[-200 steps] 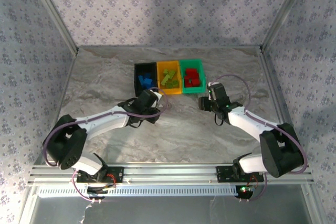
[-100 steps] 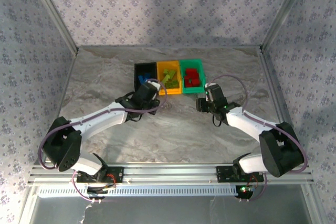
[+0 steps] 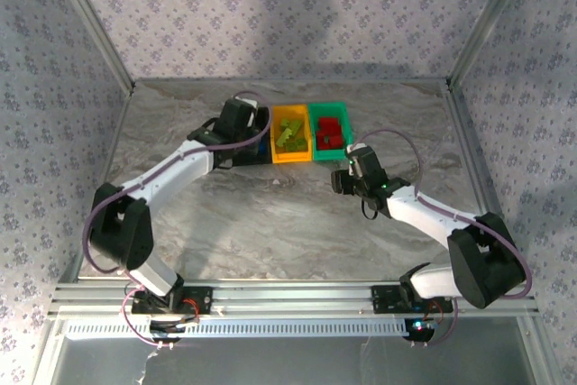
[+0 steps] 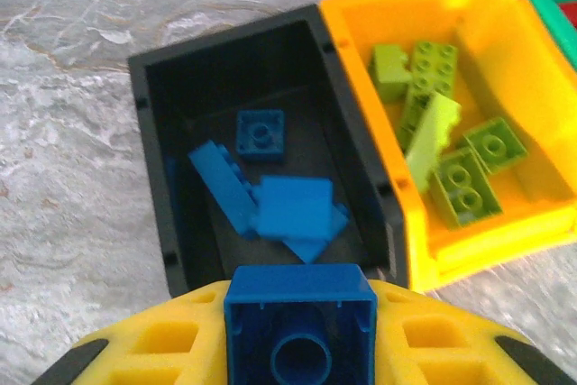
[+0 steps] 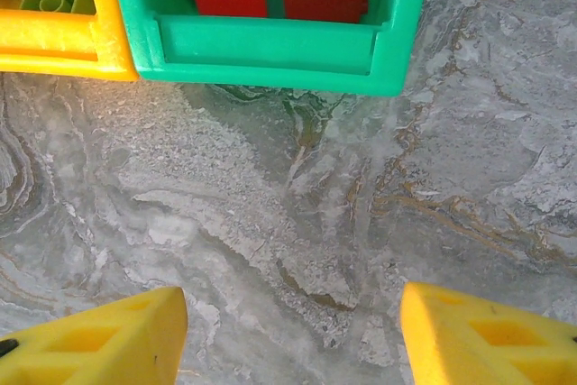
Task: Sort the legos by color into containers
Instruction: Place the lego in the container.
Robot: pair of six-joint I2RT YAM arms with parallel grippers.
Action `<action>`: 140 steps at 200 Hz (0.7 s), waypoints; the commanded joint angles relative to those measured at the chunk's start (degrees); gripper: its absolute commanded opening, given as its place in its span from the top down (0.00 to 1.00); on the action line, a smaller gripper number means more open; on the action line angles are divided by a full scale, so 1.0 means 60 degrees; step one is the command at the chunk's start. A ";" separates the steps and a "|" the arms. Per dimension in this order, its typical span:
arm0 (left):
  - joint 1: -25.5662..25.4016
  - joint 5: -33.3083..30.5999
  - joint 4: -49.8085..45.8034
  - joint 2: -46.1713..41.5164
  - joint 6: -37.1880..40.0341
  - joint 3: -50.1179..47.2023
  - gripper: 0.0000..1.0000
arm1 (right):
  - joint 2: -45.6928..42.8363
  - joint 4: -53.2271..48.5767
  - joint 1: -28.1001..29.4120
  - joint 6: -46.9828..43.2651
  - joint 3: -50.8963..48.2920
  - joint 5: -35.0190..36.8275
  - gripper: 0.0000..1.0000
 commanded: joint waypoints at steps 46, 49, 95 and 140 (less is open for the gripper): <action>0.0992 0.0412 -0.1028 0.2982 0.0522 0.3039 0.87 | -0.0076 0.0079 0.0114 0.0093 0.0214 0.0211 0.34; 0.1011 0.0395 -0.1061 0.3126 0.0525 0.3166 0.87 | -0.0067 0.0090 0.0115 0.0089 0.0196 0.0227 0.34; 0.1206 0.0481 -0.1507 0.4471 0.0505 0.4305 0.84 | -0.0093 0.0079 0.0129 0.0045 0.0212 0.0352 0.34; 0.1246 0.0617 -0.1488 0.4764 0.0438 0.4340 0.73 | -0.0007 0.0130 0.0180 0.0074 0.0251 0.0292 0.34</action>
